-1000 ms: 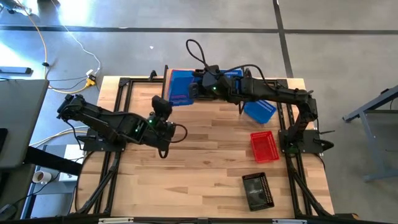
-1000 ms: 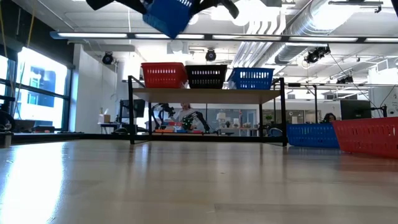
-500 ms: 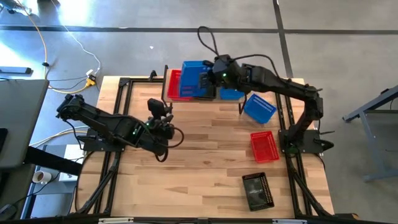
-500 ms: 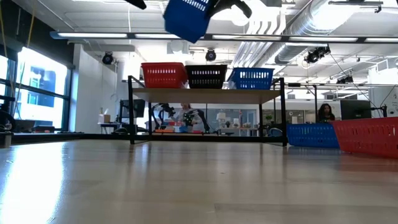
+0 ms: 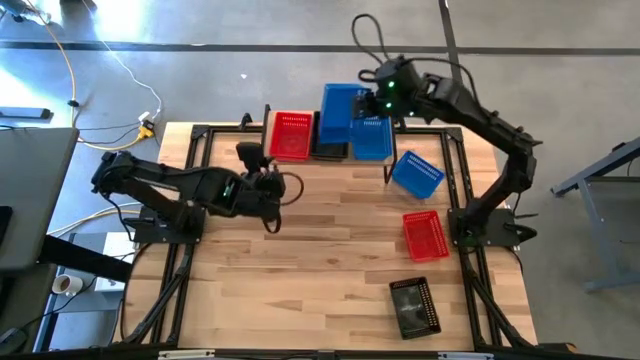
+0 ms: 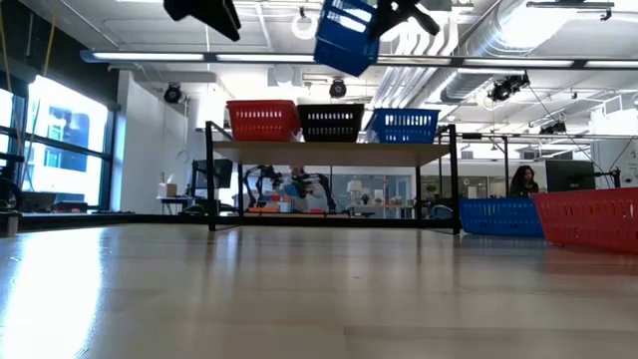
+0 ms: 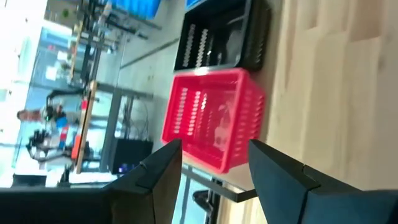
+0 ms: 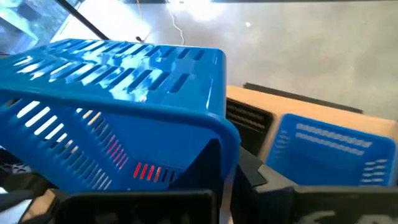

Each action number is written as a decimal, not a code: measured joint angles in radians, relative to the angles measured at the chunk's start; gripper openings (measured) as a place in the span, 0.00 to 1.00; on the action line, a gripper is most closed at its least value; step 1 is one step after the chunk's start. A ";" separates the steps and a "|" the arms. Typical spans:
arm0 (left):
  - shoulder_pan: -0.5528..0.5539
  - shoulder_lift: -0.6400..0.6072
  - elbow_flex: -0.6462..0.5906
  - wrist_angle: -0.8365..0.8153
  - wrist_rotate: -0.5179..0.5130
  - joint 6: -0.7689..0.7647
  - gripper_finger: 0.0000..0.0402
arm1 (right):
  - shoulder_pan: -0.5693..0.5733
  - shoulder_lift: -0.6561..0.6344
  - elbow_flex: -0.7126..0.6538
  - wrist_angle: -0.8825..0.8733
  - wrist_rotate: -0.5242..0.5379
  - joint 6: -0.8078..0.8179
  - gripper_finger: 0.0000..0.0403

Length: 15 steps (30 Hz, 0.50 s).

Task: Stack baskets on shelf by color
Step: Stack the left blue bin on top of the blue bin on the shelf

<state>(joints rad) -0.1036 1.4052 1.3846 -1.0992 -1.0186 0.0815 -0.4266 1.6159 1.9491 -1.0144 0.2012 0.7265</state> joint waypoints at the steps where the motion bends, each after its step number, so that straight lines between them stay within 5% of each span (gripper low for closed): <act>1: 0.016 0.000 0.000 0.000 0.007 0.000 0.43 | -0.021 -0.005 0.000 -0.013 -0.022 -0.006 0.00; 15: 0.200 0.000 0.000 0.000 0.123 0.000 0.43 | -0.301 -0.019 0.000 -0.198 -0.336 -0.104 0.00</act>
<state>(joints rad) 0.0964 1.4052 1.3846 -1.0991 -0.8954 0.0811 -0.7280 1.5973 1.9491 -1.2124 -0.1352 0.6228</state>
